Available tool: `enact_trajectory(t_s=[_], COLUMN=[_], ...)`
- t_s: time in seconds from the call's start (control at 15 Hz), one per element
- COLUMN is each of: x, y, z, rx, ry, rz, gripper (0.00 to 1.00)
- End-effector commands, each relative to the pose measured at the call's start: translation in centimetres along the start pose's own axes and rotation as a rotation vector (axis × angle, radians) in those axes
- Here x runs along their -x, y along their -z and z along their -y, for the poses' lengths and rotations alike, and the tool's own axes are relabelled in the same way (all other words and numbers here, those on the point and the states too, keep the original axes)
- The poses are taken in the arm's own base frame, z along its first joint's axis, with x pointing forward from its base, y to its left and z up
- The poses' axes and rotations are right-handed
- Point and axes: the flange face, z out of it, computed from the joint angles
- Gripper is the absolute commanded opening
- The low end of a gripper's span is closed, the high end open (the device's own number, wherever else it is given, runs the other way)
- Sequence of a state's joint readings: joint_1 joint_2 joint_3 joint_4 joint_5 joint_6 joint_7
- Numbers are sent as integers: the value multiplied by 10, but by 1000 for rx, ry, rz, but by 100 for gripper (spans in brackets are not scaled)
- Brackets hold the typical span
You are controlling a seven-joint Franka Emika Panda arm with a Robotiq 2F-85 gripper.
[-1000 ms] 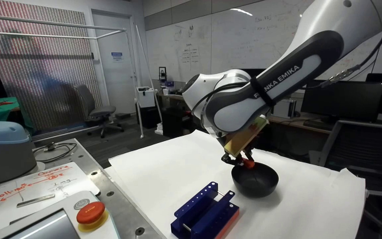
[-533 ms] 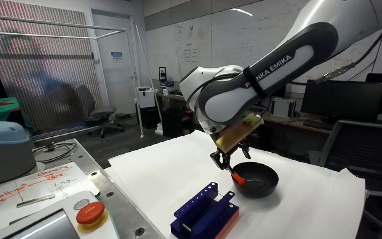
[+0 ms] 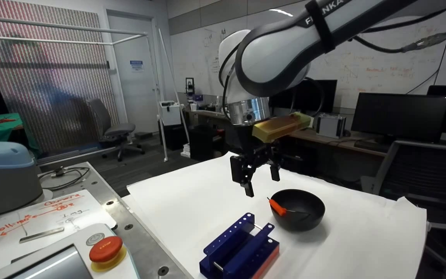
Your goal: Put the orange object in the black bowl
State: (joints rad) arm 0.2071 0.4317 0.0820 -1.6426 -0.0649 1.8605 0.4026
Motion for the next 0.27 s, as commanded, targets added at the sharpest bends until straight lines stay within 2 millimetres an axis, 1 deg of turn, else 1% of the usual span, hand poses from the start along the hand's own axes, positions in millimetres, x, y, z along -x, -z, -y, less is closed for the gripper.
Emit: enact_trajectory(t_s=[0.0, 0.07, 0.2], x=[41, 18, 31], y=[35, 20, 33], z=[-11, 0, -6], rx=[-151, -78, -116], ry=[106, 55, 83], rz=[-37, -7, -18], gripper=[100, 100, 100])
